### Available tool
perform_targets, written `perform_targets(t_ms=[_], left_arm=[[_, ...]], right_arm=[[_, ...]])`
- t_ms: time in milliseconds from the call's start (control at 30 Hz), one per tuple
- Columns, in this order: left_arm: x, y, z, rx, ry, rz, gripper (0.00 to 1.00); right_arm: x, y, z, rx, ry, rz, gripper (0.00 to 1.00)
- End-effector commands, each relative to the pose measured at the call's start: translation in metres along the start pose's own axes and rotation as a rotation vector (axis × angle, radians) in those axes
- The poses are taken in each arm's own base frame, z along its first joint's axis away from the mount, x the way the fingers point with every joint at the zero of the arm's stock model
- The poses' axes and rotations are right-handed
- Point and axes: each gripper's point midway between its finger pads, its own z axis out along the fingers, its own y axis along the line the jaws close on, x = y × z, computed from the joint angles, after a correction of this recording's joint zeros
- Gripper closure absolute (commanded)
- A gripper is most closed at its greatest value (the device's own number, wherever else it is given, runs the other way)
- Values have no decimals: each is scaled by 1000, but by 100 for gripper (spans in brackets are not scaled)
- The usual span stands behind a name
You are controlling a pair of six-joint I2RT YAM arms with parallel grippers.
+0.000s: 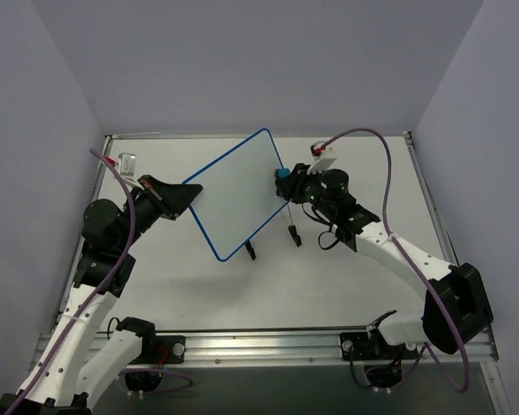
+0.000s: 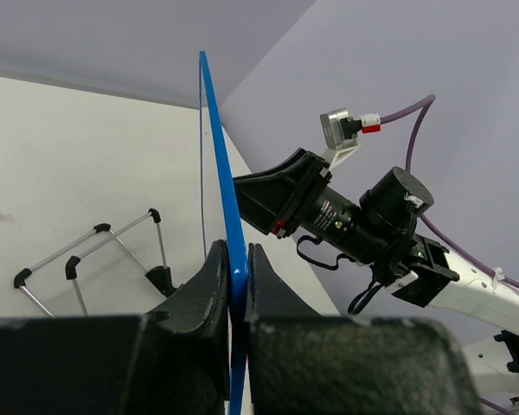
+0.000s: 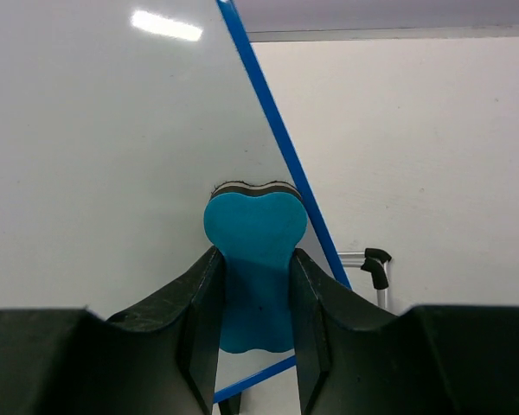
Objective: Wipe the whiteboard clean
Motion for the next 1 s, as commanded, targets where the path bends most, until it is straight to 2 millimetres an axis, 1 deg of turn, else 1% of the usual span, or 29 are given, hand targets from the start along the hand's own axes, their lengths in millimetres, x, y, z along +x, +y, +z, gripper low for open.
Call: perform_targets(t_ms=[0,67,100,133,167,200,233,267,300,333,400,433,500,533,633,667,733,767,833,867,900,967], left_arm=[[-23,-105,-29,367,-17,-34,98],[-23,-102,-27,362,-21,-45,98],[-25,-102,-27,359,-32,-48,98],[-25,-100,-25,354,-32,-55,98],[-25,-99,-25,353,-34,-60,98],[-25,-98,-23,350,-37,-66,98],[-26,-97,-23,346,-39,-69,98],[-25,-96,-22,344,-40,-78,98],[-25,-95,-22,342,-42,-82,98],[-26,-95,-21,340,-44,-84,98],[-26,-95,-22,339,-46,-86,98],[-26,-94,-22,335,-47,-88,98],[-26,-93,-22,326,-51,-88,98],[-27,-93,-23,320,-56,-88,98],[-28,-92,-23,317,-57,-93,98],[-27,-93,-23,322,-54,-98,98],[-28,-94,-23,328,-55,-102,98],[-28,-96,-24,337,-49,-105,98],[-27,-97,-23,343,-46,-110,98],[-27,-98,-24,346,-44,-113,98],[-28,-98,-24,346,-45,-112,98],[-27,-96,-24,332,-42,-102,98]], right_arm=[[24,44,-6,-134,70,-65,100],[29,76,-13,-207,64,-118,100],[42,109,-21,-284,82,-145,100],[44,127,-27,-334,72,-161,100],[50,144,-33,-382,74,-186,100],[62,172,-46,-454,88,-202,100],[64,185,-52,-494,80,-209,100],[67,194,-57,-520,80,-213,100],[73,203,-64,-549,89,-225,100],[76,201,-64,-537,95,-227,100],[79,189,-60,-486,102,-227,100],[82,170,-53,-423,111,-227,100],[79,150,-48,-382,122,-181,100],[79,124,-41,-324,123,-158,100],[69,87,-38,-223,91,-110,100],[62,60,-35,-147,69,-92,100],[57,35,-34,-85,55,-69,100],[50,8,-32,-33,44,-47,100],[42,-15,-30,-2,26,-17,100],[36,-38,-29,39,16,10,100],[31,-48,-29,56,11,28,100],[18,-57,-33,60,-9,51,100]])
